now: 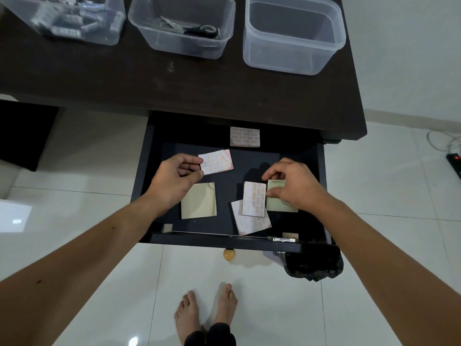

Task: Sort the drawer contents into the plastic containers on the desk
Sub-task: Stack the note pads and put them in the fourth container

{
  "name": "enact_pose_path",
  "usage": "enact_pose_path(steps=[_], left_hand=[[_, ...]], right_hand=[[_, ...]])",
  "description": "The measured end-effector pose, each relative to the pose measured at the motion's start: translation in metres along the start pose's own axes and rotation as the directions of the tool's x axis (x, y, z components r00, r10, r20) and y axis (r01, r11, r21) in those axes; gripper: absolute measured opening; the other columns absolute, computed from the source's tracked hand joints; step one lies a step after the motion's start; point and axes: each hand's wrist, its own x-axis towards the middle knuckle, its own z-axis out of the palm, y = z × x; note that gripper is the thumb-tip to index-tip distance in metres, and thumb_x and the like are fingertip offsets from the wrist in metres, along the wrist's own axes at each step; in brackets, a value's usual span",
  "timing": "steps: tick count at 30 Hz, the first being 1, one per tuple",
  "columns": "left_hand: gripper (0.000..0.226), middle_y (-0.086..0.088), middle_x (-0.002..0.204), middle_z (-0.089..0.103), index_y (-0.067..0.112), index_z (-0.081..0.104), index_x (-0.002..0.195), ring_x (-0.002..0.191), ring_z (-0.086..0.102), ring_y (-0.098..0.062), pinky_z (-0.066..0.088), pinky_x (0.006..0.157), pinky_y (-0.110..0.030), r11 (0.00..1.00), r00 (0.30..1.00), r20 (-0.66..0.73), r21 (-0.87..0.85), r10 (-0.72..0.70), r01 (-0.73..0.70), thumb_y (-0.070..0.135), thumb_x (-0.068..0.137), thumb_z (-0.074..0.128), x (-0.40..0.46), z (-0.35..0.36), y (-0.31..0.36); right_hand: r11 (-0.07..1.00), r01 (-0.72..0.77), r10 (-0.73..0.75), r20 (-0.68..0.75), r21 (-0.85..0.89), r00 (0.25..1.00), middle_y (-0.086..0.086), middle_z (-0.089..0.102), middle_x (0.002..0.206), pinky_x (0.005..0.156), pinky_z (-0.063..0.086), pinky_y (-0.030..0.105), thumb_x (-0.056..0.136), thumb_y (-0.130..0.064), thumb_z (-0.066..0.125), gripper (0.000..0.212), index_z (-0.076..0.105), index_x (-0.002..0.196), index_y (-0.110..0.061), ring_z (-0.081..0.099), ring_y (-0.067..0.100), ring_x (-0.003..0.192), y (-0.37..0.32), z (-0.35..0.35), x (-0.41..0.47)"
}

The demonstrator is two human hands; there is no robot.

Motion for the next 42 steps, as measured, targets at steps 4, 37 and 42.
enact_pose_path(steps=[4, 37, 42], left_hand=[[0.025, -0.001, 0.112, 0.071, 0.022, 0.071, 0.116, 0.101, 0.069, -0.009, 0.054, 0.086, -0.016, 1.000, 1.000, 0.004, 0.003, 0.008, -0.008, 0.008, 0.096, 0.073, 0.000, 0.000, 0.000], [0.019, -0.009, 0.116, 0.074, 0.007, 0.063, 0.117, 0.108, 0.076, -0.020, 0.064, 0.081, -0.029, 0.965, 0.989, 0.138, -0.263, 0.052, -0.014, 0.005, 0.099, 0.067, -0.026, -0.047, 0.033], [0.026, -0.006, 0.117, 0.075, 0.012, 0.062, 0.124, 0.108, 0.076, -0.018, 0.062, 0.082, -0.024, 0.964, 0.991, 0.120, -0.263, 0.064, -0.030, 0.005, 0.099, 0.066, -0.027, -0.046, 0.028]], right_hand=[[0.990, 0.035, -0.038, 0.022, 0.138, 0.999, -0.011, 0.068, 0.101, 0.088, 0.052, 0.021, 0.074, -0.016, 0.094, 0.036, 0.079, 0.103, -0.031, 0.065, 0.006, 0.095, 0.000, -0.008, -0.004], [0.934, 0.143, -0.180, 0.085, 0.327, 0.980, -0.019, 0.070, 0.103, 0.076, 0.048, 0.008, 0.072, -0.030, 0.095, 0.040, 0.077, 0.107, -0.024, 0.066, -0.005, 0.083, -0.067, 0.066, 0.021], [0.961, 0.266, -0.272, 0.093, 0.075, 0.958, -0.012, 0.058, 0.129, 0.096, 0.053, 0.032, 0.071, -0.046, 0.093, 0.066, 0.071, 0.131, -0.026, 0.058, 0.010, 0.115, -0.073, 0.078, 0.024]])
